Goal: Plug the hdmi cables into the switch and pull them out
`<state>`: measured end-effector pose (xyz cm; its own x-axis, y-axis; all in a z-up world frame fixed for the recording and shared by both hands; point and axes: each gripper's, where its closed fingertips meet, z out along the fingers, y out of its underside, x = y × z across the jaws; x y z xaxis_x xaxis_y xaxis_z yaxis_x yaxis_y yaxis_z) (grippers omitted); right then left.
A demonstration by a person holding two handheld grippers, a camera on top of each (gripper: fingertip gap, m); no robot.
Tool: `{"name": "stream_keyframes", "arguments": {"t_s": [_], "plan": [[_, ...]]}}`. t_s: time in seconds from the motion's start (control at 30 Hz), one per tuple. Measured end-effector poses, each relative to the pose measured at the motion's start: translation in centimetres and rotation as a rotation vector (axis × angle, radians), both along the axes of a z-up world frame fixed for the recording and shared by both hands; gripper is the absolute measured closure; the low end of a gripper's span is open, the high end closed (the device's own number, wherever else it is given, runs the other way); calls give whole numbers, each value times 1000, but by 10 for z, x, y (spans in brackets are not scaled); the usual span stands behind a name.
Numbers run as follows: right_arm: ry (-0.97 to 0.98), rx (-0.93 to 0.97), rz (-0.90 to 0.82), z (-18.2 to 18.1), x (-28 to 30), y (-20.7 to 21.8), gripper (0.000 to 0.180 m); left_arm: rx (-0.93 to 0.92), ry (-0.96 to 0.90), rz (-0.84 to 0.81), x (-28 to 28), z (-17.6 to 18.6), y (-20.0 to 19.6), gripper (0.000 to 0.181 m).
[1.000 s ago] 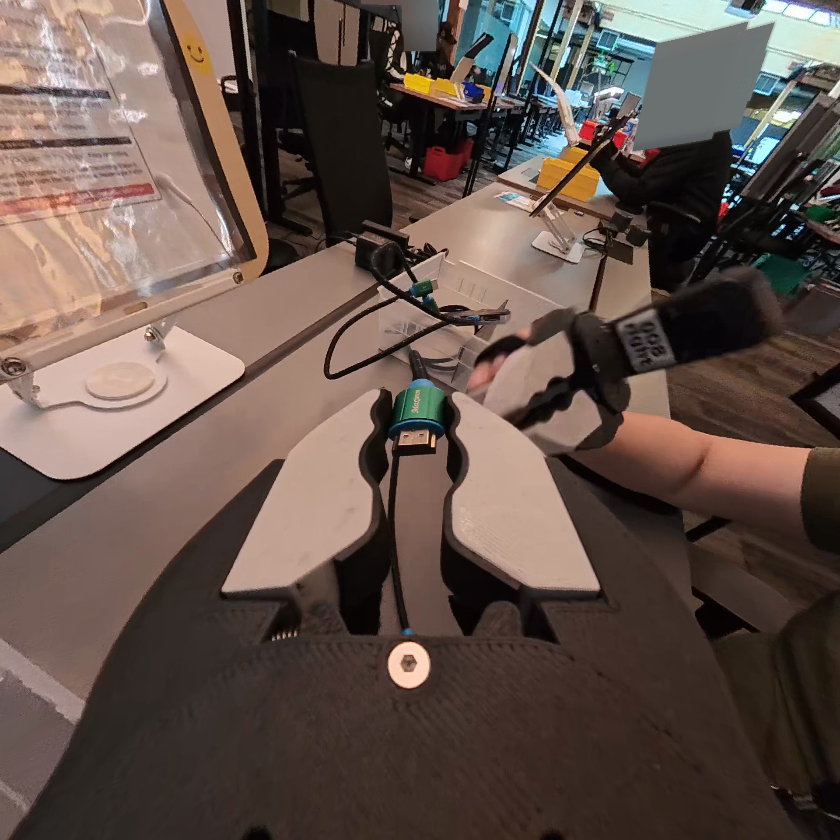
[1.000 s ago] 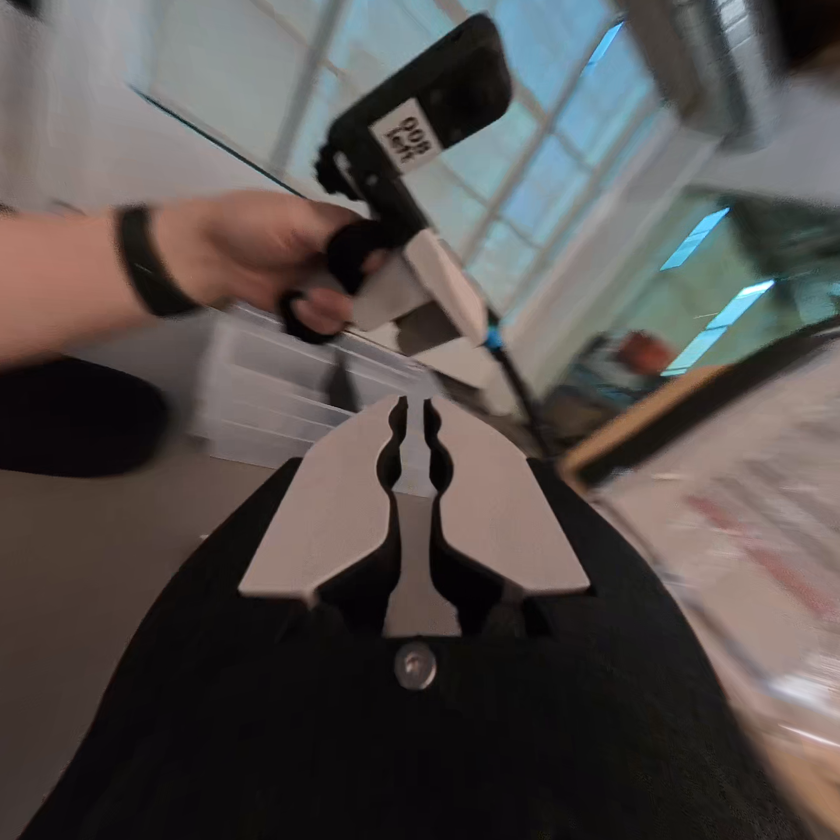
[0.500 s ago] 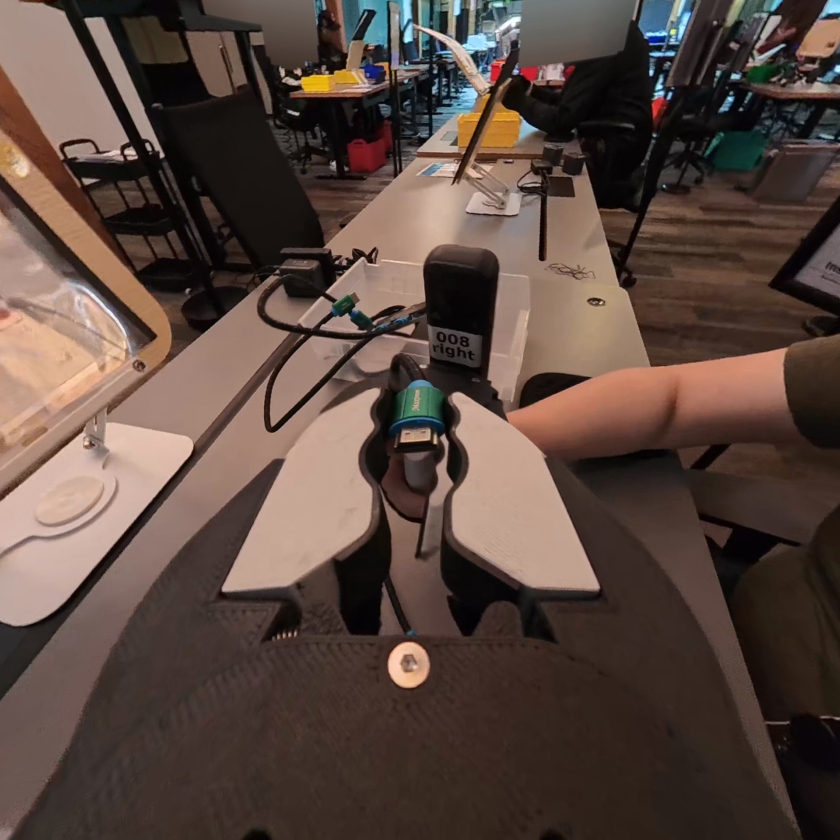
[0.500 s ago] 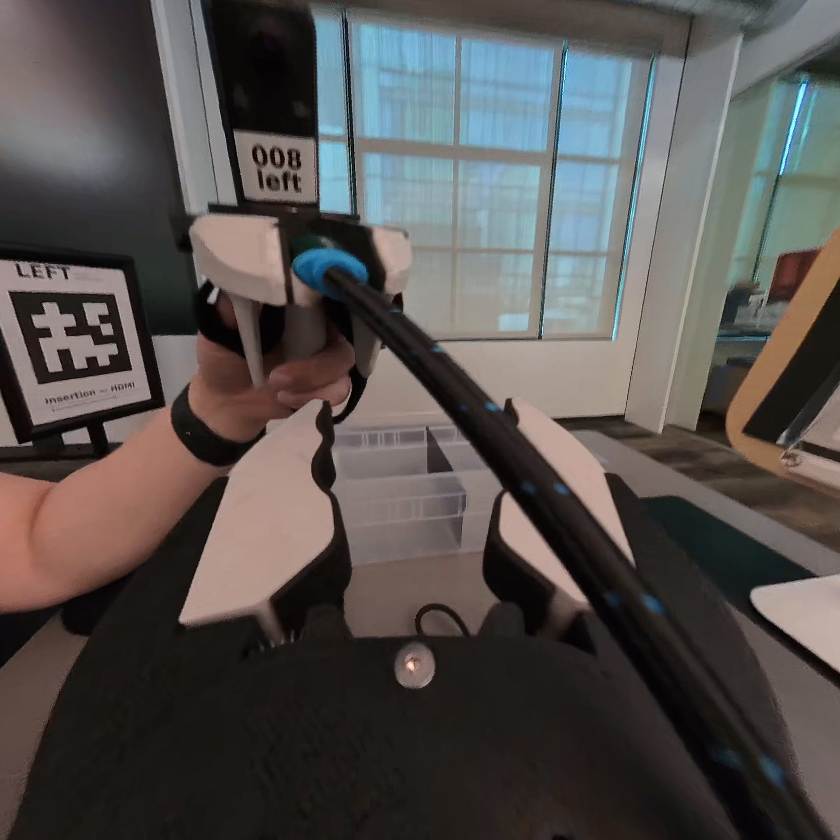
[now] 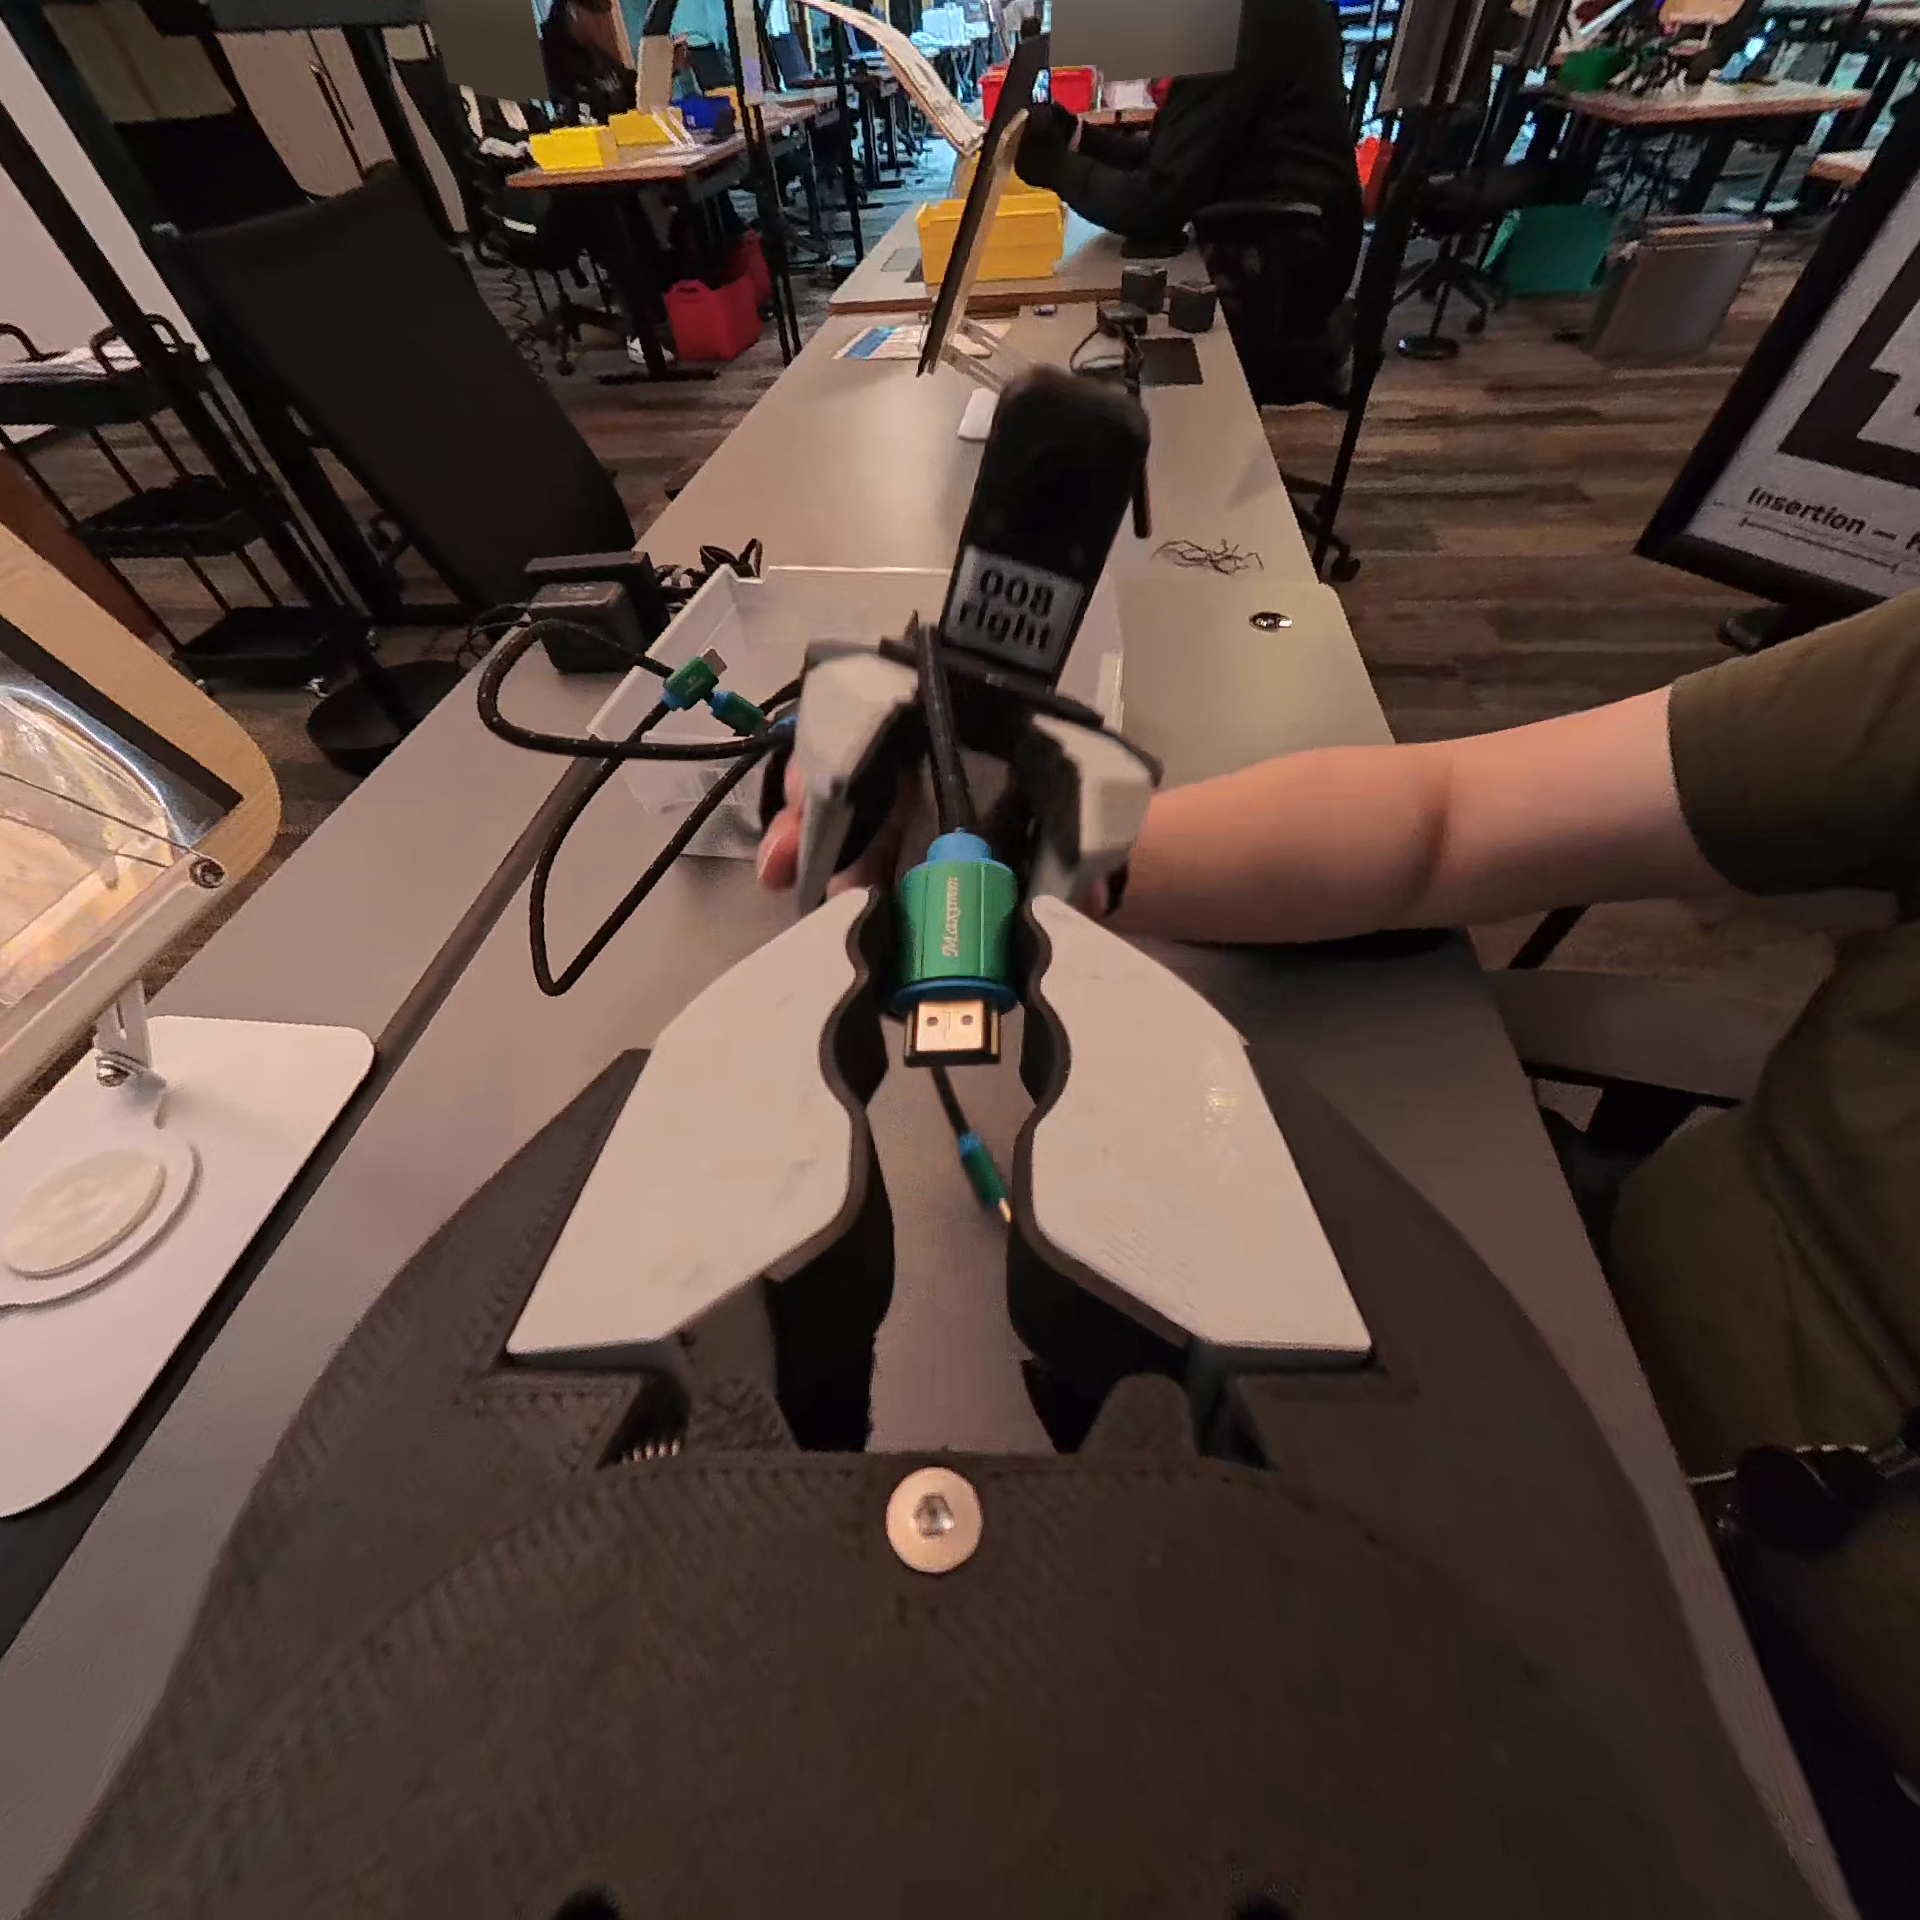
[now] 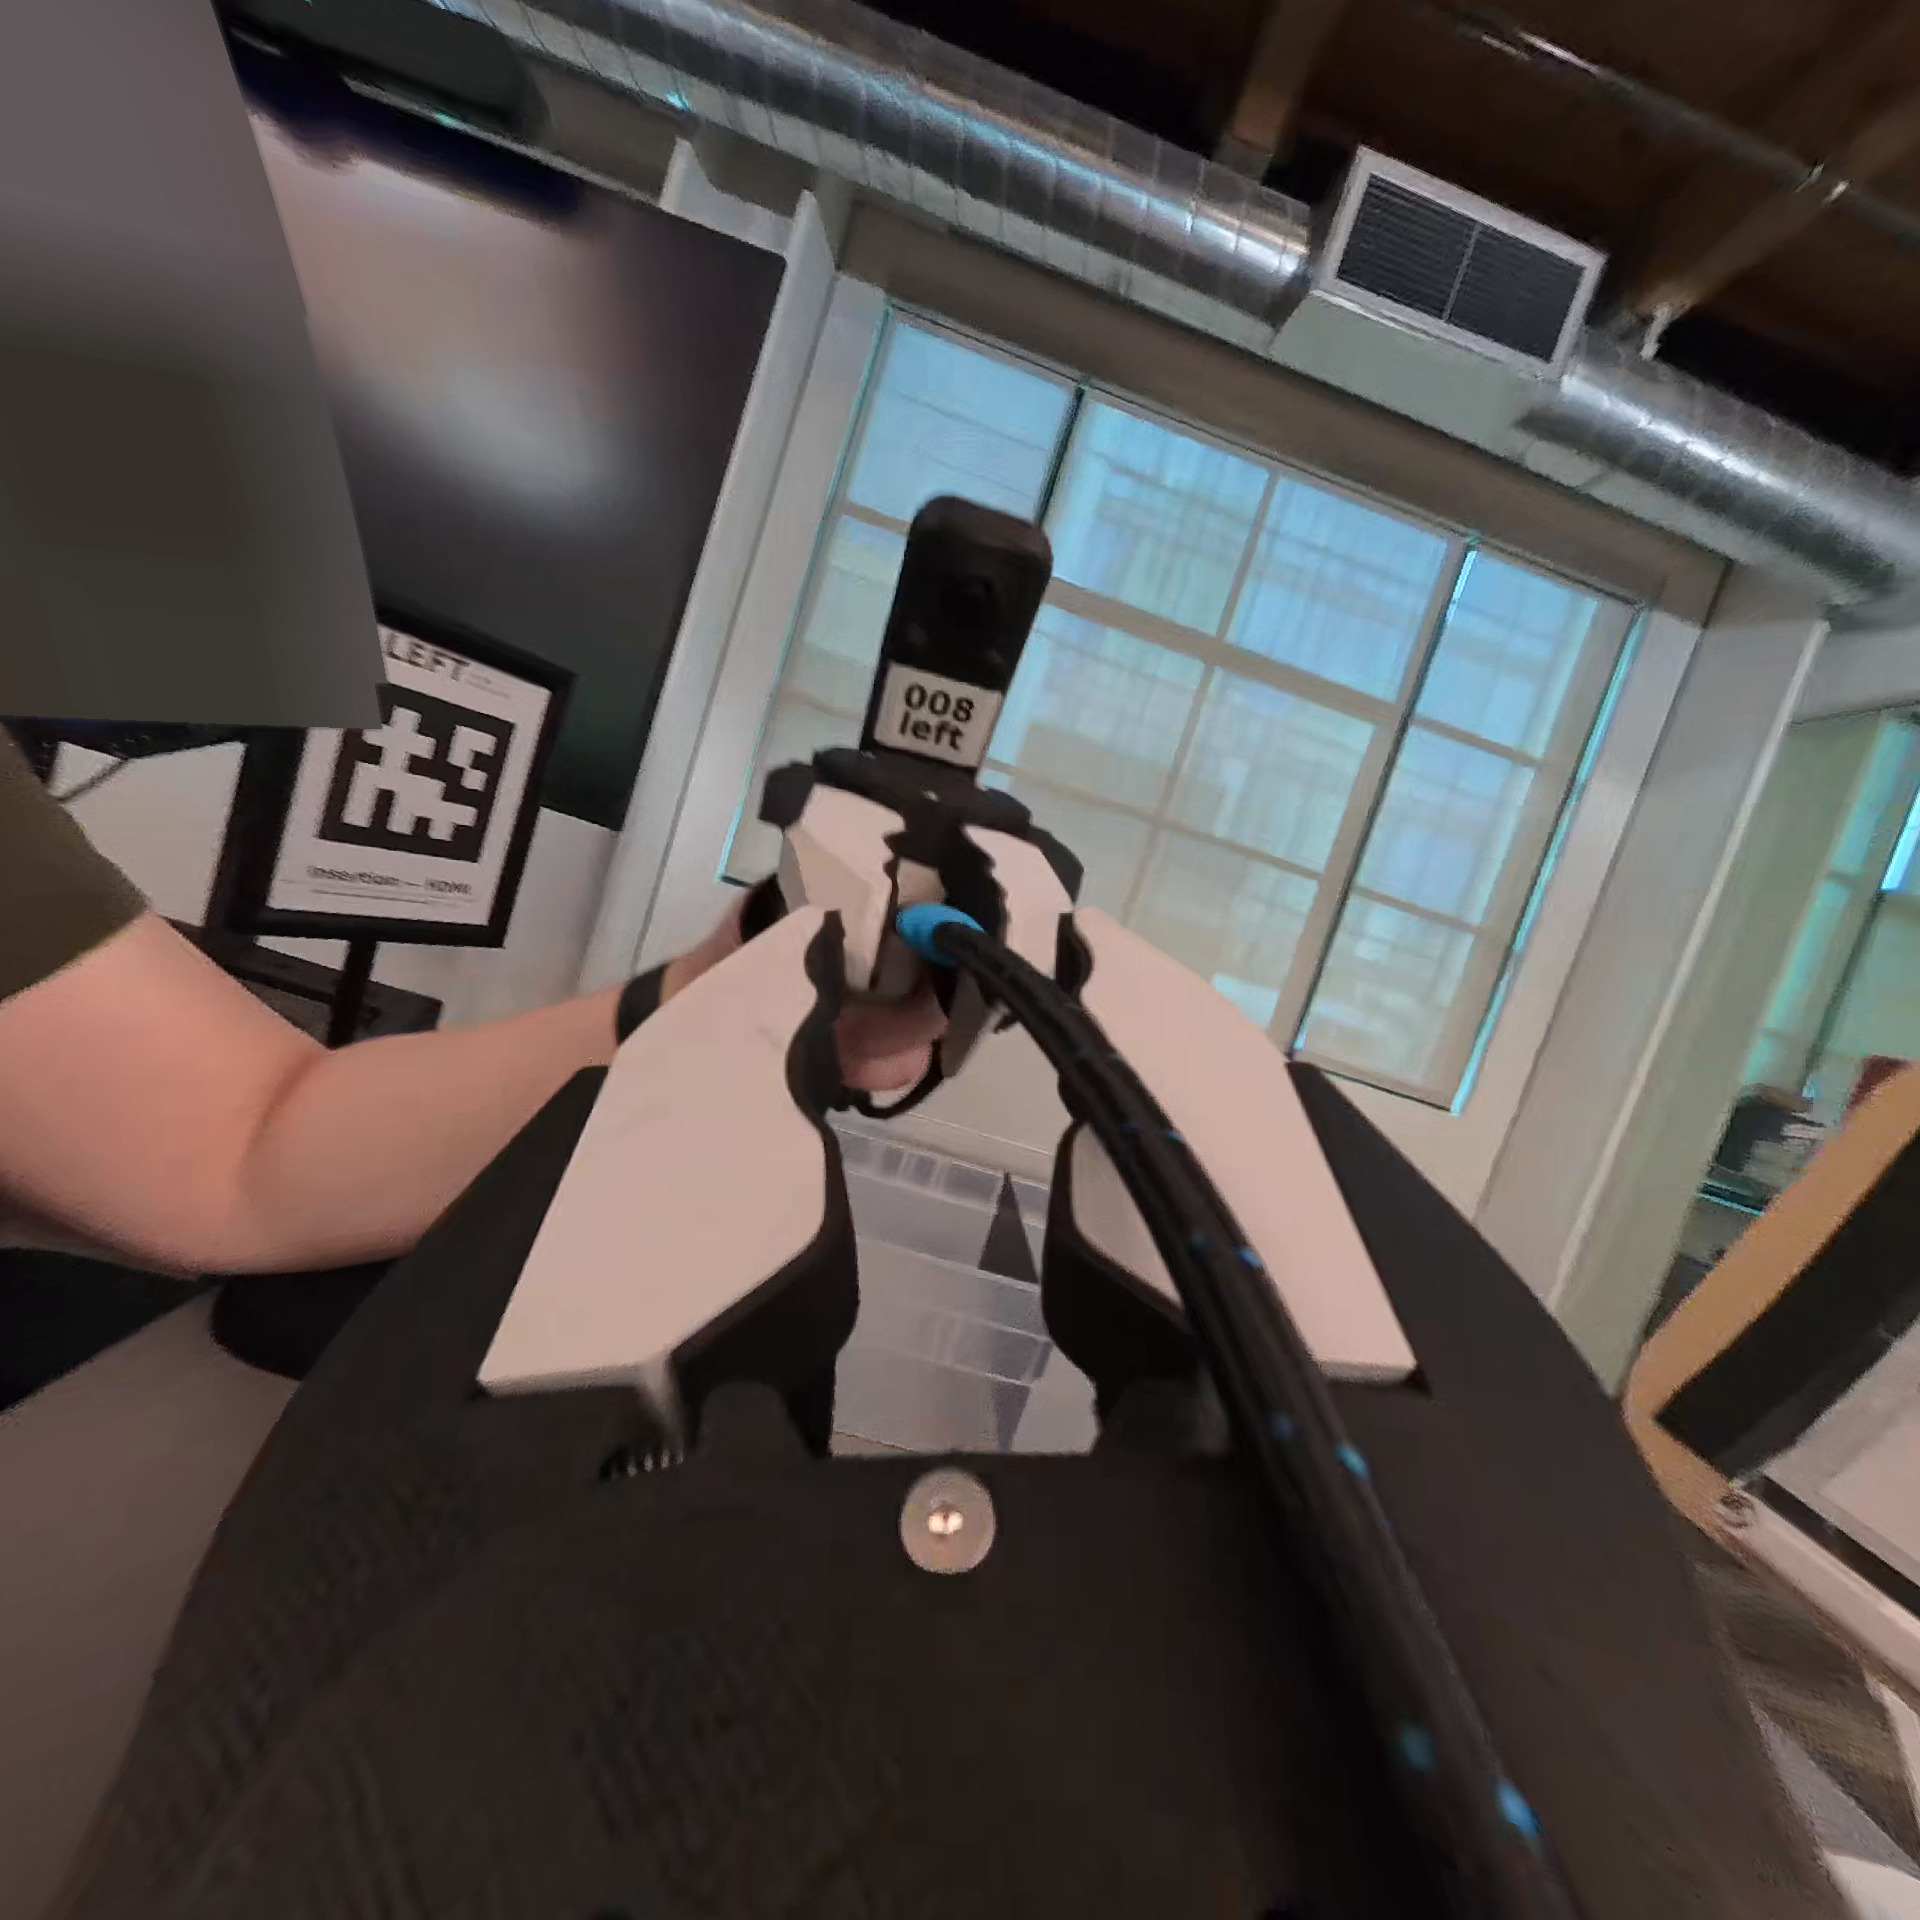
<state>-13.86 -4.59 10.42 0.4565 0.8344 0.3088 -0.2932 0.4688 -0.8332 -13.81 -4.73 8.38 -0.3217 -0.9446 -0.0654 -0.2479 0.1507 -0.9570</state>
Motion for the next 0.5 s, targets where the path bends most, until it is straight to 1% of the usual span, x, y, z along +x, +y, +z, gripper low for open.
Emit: {"name": "stream_keyframes", "arguments": {"t_s": [0.1, 0.17, 0.23, 0.33, 0.43, 0.5], "plan": [[-48, -77, 59, 1, -1, -2, 142, 20, 4, -1, -1, -3, 1, 159], [-73, -149, 85, -2, -1, 2, 147, 59, 25, 22, -1, -6, 4, 159], [-73, -217, 113, -3, -1, 5, 156, 99, 48, 34, -2, -11, 5, 159], [-105, -238, 118, -6, -1, 6, 169, 99, 63, 24, -2, -13, 3, 159], [-162, -240, 105, -11, -1, 5, 171, 80, 85, 25, -2, -15, 4, 159], [-183, -242, 82, -12, 1, 7, 173, 63, 77, 59, 1, -15, 9, 158]]}}
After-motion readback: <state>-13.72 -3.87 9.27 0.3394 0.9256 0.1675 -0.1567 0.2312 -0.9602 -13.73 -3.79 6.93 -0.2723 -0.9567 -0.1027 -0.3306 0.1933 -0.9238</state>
